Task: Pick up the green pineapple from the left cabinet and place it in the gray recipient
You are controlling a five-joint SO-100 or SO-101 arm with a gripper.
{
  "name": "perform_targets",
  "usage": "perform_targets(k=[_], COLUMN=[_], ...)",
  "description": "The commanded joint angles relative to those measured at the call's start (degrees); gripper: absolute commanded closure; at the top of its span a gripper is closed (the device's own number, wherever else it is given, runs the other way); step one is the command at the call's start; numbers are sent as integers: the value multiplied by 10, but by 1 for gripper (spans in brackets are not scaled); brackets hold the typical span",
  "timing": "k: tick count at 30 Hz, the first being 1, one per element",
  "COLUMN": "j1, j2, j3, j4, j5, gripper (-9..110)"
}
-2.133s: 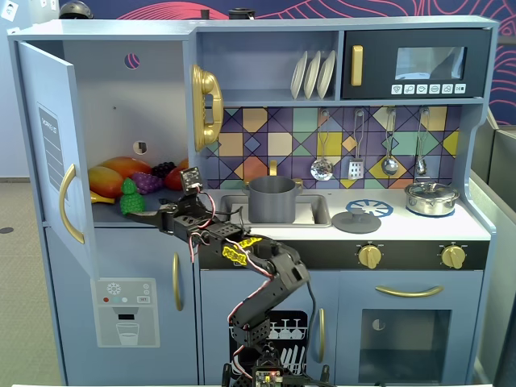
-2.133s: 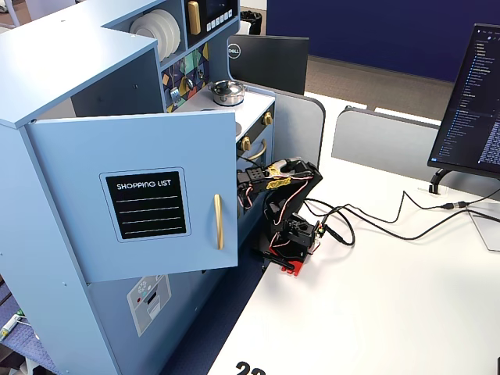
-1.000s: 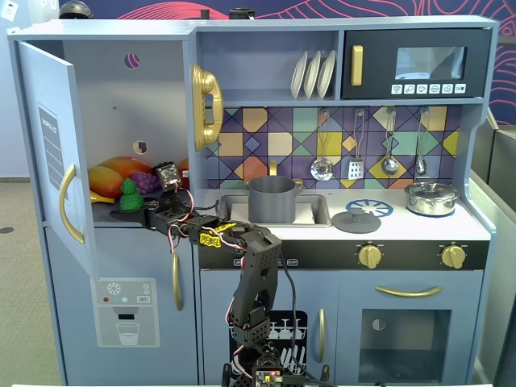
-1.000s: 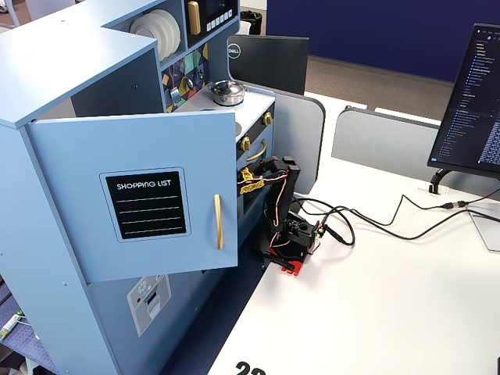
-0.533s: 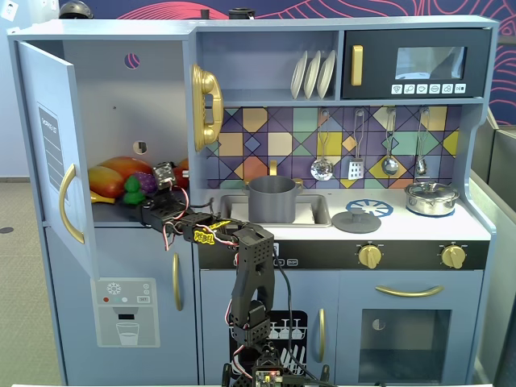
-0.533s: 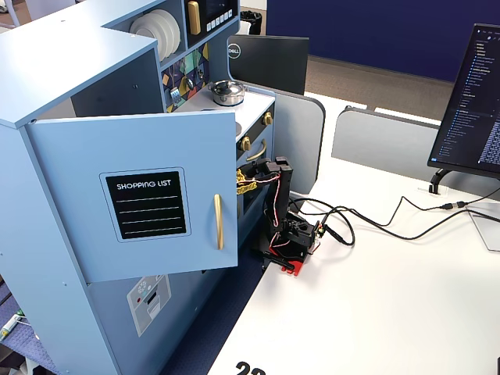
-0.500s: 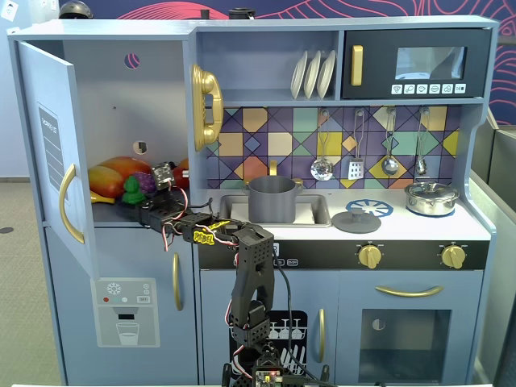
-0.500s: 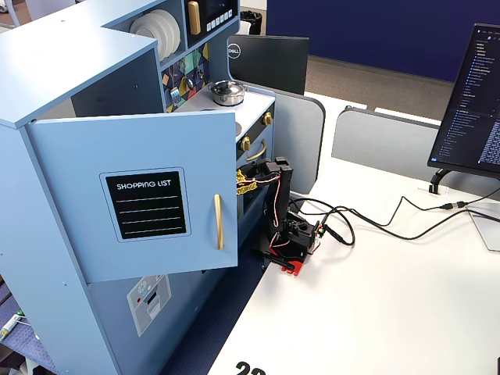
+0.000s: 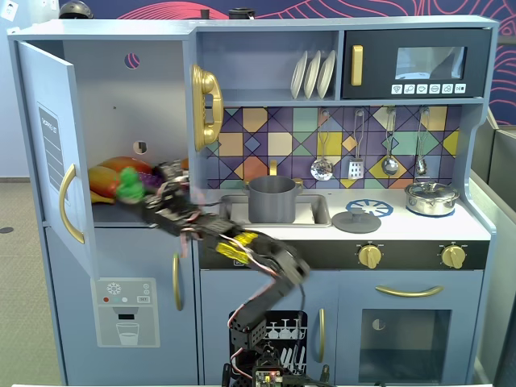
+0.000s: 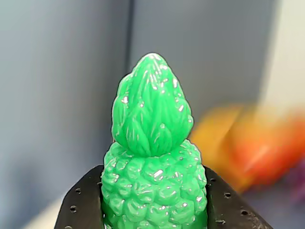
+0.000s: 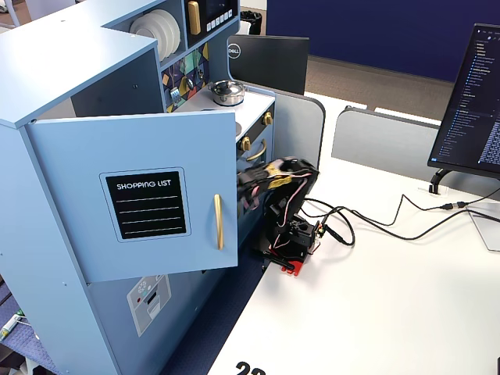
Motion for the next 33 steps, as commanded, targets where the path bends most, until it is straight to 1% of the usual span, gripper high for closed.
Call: perform_targets(k=[1, 6, 8, 11, 20, 23, 28, 33], j1=[78, 296, 357, 414, 508, 521, 535, 552], j2=[169, 199, 185, 141, -76, -111, -129, -142], j3=[2, -52, -75, -118, -285, -288, -277, -262], j4=[32, 93, 114, 127, 155, 174, 259, 302], j5=[18, 105, 130, 141, 106, 86, 23, 11], gripper=[102, 102, 102, 102, 102, 102, 102, 102])
